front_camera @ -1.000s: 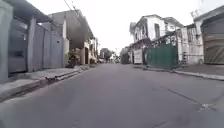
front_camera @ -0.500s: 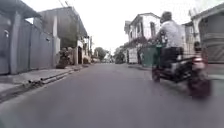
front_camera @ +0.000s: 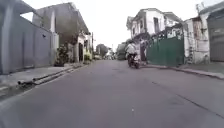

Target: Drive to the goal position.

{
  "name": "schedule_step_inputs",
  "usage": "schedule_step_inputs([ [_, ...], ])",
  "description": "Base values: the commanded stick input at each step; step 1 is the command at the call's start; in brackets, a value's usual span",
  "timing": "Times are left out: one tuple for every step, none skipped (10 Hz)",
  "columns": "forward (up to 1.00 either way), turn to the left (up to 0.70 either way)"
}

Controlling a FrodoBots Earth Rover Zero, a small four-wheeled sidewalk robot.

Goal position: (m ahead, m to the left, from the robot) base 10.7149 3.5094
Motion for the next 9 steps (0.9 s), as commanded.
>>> schedule_step_inputs([
  [1.0, 0.04],
  [1.0, 0.04],
  [1.0, 0.04],
  [1.0, 0.04],
  [1.0, 0.04],
  [1.0, 0.04],
  [1.0, 0.04],
  [1.0, 0.04],
  [1.0, 0.04],
])
